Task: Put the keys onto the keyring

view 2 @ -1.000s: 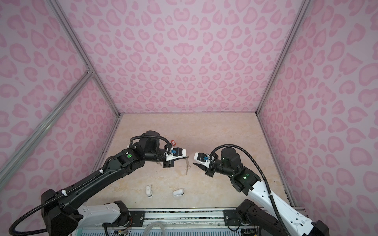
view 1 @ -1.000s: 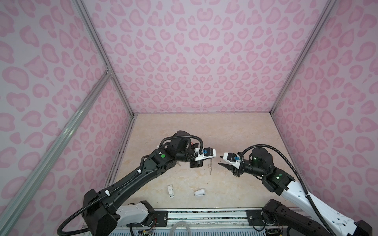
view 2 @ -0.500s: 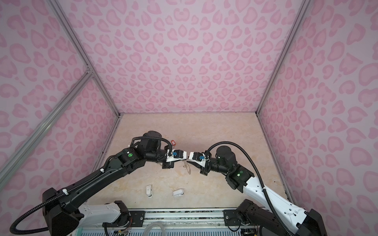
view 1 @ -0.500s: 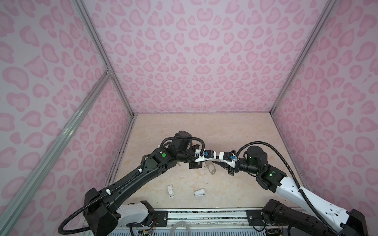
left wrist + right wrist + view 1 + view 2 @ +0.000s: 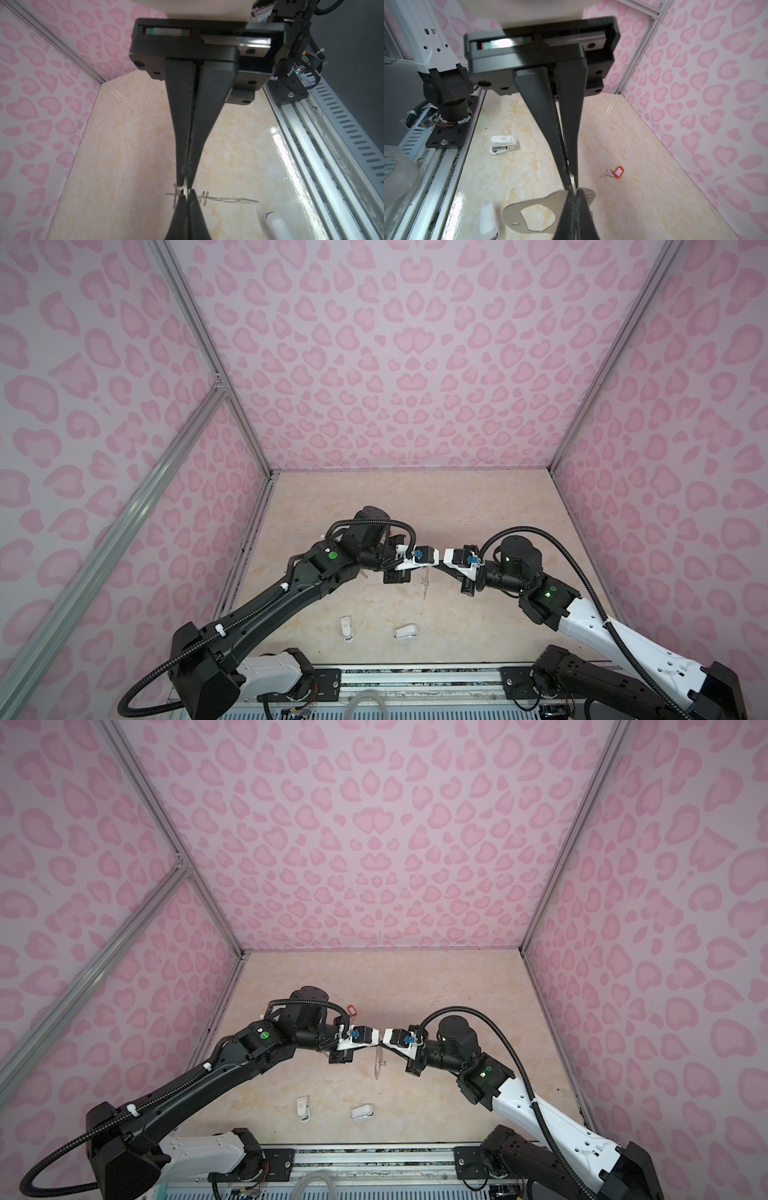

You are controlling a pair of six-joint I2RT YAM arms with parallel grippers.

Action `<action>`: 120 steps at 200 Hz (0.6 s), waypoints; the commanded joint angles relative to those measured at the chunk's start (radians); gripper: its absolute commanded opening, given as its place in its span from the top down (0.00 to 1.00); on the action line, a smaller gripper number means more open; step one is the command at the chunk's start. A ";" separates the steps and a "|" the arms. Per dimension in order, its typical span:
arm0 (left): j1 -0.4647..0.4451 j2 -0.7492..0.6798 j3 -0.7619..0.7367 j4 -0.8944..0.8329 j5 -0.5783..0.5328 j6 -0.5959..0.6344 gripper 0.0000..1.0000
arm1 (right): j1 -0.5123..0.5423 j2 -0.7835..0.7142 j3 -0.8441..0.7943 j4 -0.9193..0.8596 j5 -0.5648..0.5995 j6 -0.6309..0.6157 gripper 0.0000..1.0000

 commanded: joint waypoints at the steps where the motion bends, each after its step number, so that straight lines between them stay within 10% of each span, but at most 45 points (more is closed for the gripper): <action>1: 0.000 0.000 -0.007 0.026 0.019 0.005 0.94 | 0.002 0.001 -0.004 0.037 -0.015 -0.002 1.00; 120: 0.116 -0.109 -0.215 0.400 0.208 -0.291 0.74 | -0.016 -0.035 -0.059 0.194 -0.052 0.089 1.00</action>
